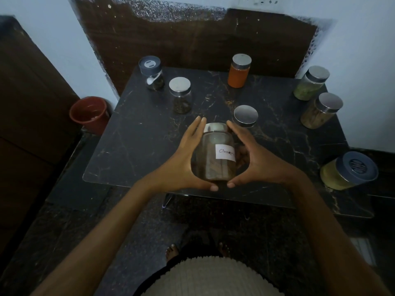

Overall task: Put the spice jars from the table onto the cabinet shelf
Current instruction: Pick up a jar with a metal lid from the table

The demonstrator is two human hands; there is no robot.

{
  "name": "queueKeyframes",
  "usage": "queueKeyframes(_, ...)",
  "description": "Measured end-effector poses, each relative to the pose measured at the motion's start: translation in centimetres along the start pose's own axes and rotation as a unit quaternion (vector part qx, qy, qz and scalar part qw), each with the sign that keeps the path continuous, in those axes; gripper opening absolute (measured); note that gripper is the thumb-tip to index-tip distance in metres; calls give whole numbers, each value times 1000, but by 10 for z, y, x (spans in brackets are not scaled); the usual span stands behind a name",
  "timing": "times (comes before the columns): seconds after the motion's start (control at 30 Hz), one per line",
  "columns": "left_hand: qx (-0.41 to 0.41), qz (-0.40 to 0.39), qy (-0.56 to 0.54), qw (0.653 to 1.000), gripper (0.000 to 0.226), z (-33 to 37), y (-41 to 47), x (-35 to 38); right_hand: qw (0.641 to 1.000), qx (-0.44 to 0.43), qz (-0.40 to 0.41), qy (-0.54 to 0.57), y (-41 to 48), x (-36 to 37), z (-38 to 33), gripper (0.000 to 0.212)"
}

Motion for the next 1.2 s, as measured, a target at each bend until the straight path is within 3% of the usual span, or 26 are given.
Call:
queueKeyframes(0.1, 8, 9, 43, 999, 128, 2, 3, -2, 1000, -9, 5, -8, 1, 2, -3, 131)
queueKeyframes(0.3, 13, 59, -4, 998, 128, 3, -2, -7, 999, 8, -37, 14, -4, -1, 0, 138)
queueKeyframes(0.43, 1, 18, -35, 999, 133, -2, -1, -8, 1000, 2, -1, 21, -2, 2, 0, 136)
queueKeyframes(0.53, 12, -5, 7, 1000, 133, -3, 2, -15, 1000, -12, 14, 2, 0, 3, -2, 135)
queueKeyframes(0.7, 27, -4, -14, 1000, 127, 1, 1, -27, 999, -26, 18, -10, -1, 0, -12, 137)
queueKeyframes(0.93, 65, 19, 35, 997, 127, 7, 7, -51, 992, -42, 38, -115, 15, -3, -39, 138)
queueKeyframes(1.2, 153, 112, 195, 962, 128, 39, 28, -148, 960, -174, 130, -178, 41, -19, -138, 131)
Point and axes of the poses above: each hand's wrist, its own y-axis towards the middle knuckle, its own x-axis out of the palm, z = x × y, the point moved 5 cm from there along y, towards the middle knuckle, and after that the axes turned 12 degrees about y, right-handed, at the moved point
